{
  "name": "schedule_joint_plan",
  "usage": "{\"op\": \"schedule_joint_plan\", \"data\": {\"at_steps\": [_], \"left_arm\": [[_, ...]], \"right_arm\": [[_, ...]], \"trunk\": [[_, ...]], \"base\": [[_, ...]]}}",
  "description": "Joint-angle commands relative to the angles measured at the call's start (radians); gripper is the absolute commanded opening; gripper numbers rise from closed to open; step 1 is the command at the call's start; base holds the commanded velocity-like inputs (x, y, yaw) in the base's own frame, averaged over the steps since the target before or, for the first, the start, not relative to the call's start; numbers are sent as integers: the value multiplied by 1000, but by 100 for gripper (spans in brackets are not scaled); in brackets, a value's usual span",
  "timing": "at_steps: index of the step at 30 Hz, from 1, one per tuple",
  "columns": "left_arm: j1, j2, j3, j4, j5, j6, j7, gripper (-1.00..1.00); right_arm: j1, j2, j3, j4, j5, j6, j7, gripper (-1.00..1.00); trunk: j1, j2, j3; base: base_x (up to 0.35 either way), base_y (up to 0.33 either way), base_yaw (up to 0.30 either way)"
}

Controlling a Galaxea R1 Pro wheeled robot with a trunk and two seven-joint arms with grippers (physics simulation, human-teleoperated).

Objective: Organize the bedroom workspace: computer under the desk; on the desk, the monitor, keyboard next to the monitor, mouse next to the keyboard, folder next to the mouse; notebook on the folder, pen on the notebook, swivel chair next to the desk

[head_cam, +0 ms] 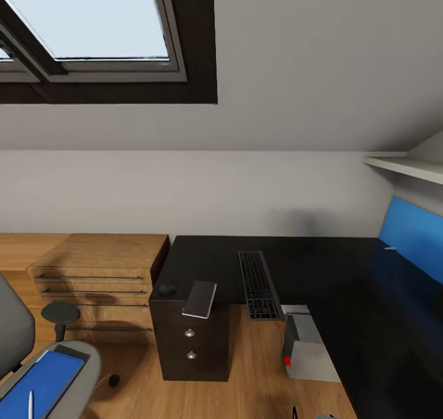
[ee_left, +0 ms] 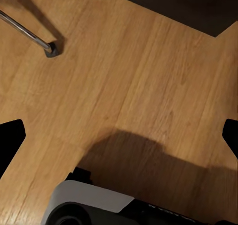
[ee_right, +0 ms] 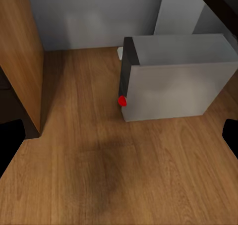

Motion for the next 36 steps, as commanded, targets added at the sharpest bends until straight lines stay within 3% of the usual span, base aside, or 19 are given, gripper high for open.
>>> {"op": "schedule_joint_plan", "data": {"at_steps": [1,7,20,30,31,36], "left_arm": [[-1,-2,-8,0,8,-4,7,100],[0,-7,-8,5,9,-4,7,100],[-1,-8,-7,7,7,-5,6,100],[-1,-9,-5,2,4,-17,3,100],[-1,-9,-7,-14,4,-45,2,100],[-1,-6,-5,-164,4,-22,8,100]], "right_arm": [[-1,0,9,1,-9,-3,-3,100],[-1,0,9,1,-8,-3,-3,100],[-1,0,9,1,-9,-3,-3,100],[-1,-2,7,0,-9,-3,-3,100],[-1,-3,8,1,-9,-3,-3,100],[-1,-2,6,-4,-11,-3,-4,100]], "trunk": [[4,-9,-5],[27,-51,-24],[77,-142,-65],[115,-212,-96],[119,-219,-99],[138,-254,-115]], "base": [[0,0,0],[0,96,0],[4,276,0],[4,38,0],[0,0,0],[0,0,0]]}}
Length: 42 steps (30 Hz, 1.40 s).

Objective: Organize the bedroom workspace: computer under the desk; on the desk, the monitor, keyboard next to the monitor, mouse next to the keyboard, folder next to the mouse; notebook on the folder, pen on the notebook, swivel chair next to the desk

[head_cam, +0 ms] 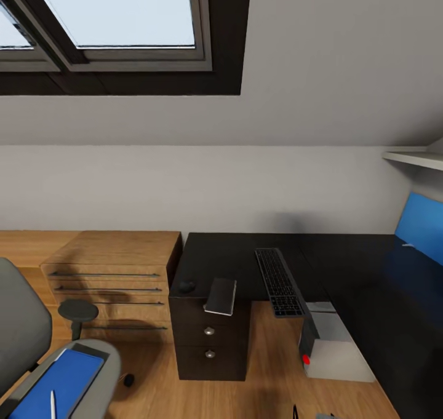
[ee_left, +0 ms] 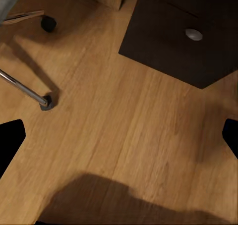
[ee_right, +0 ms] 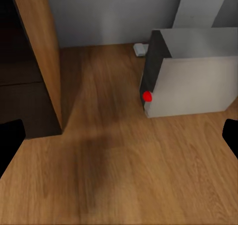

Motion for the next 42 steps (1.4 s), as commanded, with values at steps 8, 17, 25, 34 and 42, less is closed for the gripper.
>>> {"op": "schedule_joint_plan", "data": {"at_steps": [8,17,25,34,42], "left_arm": [[4,9,-8,-361,11,280,181,100],[27,1,-16,-695,21,533,351,100],[28,-22,-13,-918,52,670,363,100],[27,-30,29,-918,56,699,363,100],[27,-32,38,-913,52,700,368,100]], "right_arm": [[-1,-6,2,-93,-15,0,-12,100],[-1,-53,-15,-315,-219,21,16,100],[-1,-59,-21,-570,-650,295,240,100],[-1,-96,-80,-719,-978,522,293,100],[-1,-151,-113,-762,-1089,636,475,100]], "trunk": [[31,-57,-27],[65,-120,-55],[96,-176,-80],[131,-239,-108],[161,-295,-133]], "base": [[0,0,0],[0,0,0],[0,0,0],[0,0,0],[0,0,0]]}}
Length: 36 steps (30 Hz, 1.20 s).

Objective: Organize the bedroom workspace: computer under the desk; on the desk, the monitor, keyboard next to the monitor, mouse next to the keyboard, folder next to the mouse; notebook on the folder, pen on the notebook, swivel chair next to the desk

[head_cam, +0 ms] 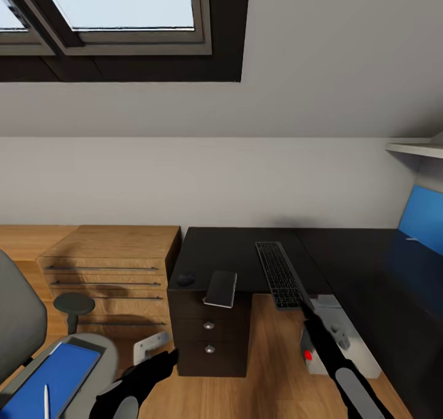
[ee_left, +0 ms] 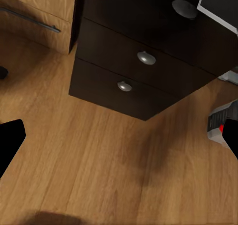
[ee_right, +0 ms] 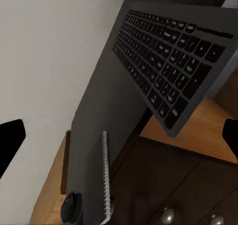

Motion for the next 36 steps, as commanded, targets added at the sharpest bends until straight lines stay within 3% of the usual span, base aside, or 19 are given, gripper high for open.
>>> {"op": "schedule_joint_plan", "data": {"at_steps": [1,4,10,29,32,36], "left_arm": [[-1,0,-7,0,10,1,10,100],[0,0,-26,4,8,-1,11,100],[-1,1,-35,4,8,-17,6,100],[0,2,-46,5,13,-31,5,100],[0,1,-46,6,13,-31,5,100],[0,1,-50,5,13,-31,3,100]], "right_arm": [[-1,-7,4,2,-12,-3,15,100],[-1,-36,3,10,-18,5,49,100],[0,-59,2,13,-21,8,63,100],[0,-64,-14,52,-24,8,68,100],[0,-63,-14,60,-27,8,97,100],[0,-63,-20,141,-32,12,279,100]], "trunk": [[4,-8,-4],[15,-29,-14],[38,-71,-33],[111,-204,-92],[123,-225,-102],[138,-253,-114]], "base": [[0,0,0],[0,0,0],[0,0,0],[0,0,0],[0,0,0],[0,0,0]]}}
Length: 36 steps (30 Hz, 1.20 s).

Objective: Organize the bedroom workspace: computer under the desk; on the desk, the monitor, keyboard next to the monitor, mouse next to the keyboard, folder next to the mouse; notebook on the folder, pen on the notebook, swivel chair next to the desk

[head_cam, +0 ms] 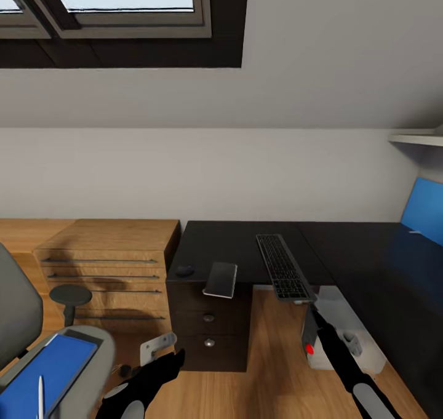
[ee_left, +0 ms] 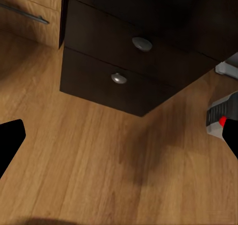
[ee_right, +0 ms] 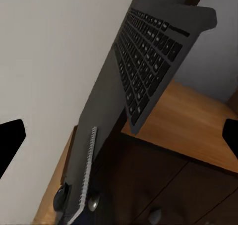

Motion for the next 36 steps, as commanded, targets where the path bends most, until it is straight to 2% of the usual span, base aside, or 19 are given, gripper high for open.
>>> {"op": "schedule_joint_plan", "data": {"at_steps": [1,4,7,12,21,27,34,35,36], "left_arm": [[-1,0,-7,-1,10,1,9,100],[-1,1,-17,-1,10,1,8,100],[-1,1,-20,-1,10,1,8,100],[-1,1,-21,-1,11,1,8,100],[-1,1,-21,-1,11,1,8,100],[5,1,-22,-4,11,-1,8,100],[83,3,-34,-44,10,-8,7,100],[123,4,-39,-51,10,-32,7,100],[131,4,-40,-52,10,-39,7,100]], "right_arm": [[-1,-1,-2,42,-7,9,80,100],[-1,-1,-17,74,-10,44,145,100],[-1,-1,-33,87,-15,64,168,100],[-1,-1,-37,89,-16,74,167,100],[-6,2,-45,85,-19,92,110,100],[-15,14,-66,80,-21,81,35,100],[-41,17,-68,79,-25,79,-5,100],[-45,17,-70,78,-41,80,-14,100],[-46,17,-71,78,-48,79,-15,100]], "trunk": [[4,-8,-4],[15,-29,-14],[27,-50,-23],[46,-85,-39],[81,-148,-67],[104,-190,-86],[130,-239,-108],[134,-246,-111],[138,-253,-114]], "base": [[0,0,0],[0,0,0],[0,0,0],[0,0,0],[0,0,0],[0,0,0],[0,0,0],[0,0,0],[0,0,0]]}}
